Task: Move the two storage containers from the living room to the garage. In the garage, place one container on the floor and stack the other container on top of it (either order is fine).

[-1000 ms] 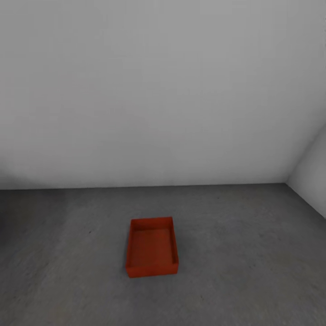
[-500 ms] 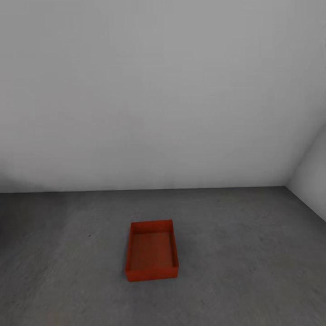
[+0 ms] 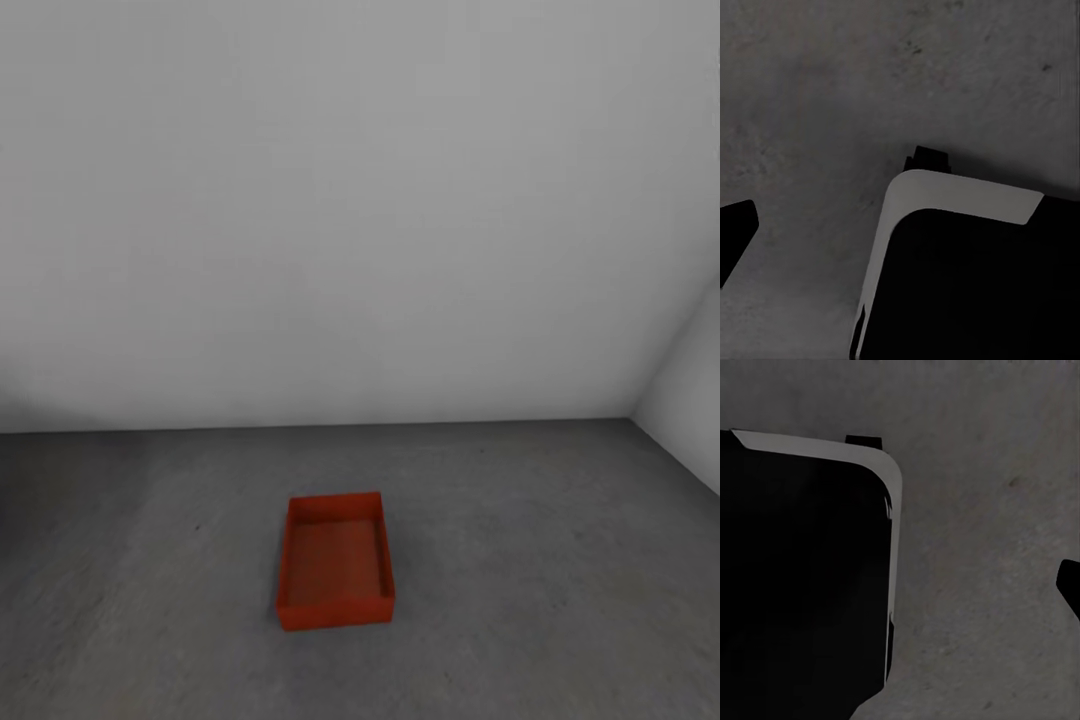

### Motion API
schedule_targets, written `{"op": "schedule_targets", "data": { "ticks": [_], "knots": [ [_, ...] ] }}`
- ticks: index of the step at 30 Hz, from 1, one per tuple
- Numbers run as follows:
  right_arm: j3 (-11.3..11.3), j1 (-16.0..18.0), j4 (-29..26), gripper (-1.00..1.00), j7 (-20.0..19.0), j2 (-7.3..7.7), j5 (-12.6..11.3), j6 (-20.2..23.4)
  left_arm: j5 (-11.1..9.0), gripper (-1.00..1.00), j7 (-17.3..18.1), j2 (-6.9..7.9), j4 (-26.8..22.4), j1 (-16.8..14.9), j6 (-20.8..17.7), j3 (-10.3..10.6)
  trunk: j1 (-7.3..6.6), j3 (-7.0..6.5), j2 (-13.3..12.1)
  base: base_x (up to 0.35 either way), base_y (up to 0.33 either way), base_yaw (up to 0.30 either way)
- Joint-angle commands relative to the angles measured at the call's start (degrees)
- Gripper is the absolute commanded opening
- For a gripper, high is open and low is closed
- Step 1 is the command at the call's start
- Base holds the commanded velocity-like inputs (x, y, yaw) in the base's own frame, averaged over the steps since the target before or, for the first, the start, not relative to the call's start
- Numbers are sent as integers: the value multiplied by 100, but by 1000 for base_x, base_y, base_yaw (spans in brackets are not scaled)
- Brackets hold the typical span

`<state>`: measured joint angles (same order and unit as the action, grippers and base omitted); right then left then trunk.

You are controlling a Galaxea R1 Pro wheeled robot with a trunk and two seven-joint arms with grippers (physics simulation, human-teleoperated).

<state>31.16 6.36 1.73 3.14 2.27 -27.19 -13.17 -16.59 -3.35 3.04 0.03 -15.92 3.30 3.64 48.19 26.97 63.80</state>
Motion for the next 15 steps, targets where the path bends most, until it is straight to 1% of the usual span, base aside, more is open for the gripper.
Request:
{"op": "schedule_targets", "data": {
  "ticks": [1,5,15],
  "knots": [
    [49,6,15,100,3,-4,-41,-28,-44,100,-10,-14,4,-2,13,40,0,-4,3,0,0,0],
    [49,6,16,100,3,-6,-41,-27,-46,100,-9,-101,3,8,13,37,0,-41,3,0,0,0],
    [49,6,14,100,3,-7,-41,-27,-46,100,-8,-144,-2,19,16,37,0,-132,3,0,0,0]
  ]
}}
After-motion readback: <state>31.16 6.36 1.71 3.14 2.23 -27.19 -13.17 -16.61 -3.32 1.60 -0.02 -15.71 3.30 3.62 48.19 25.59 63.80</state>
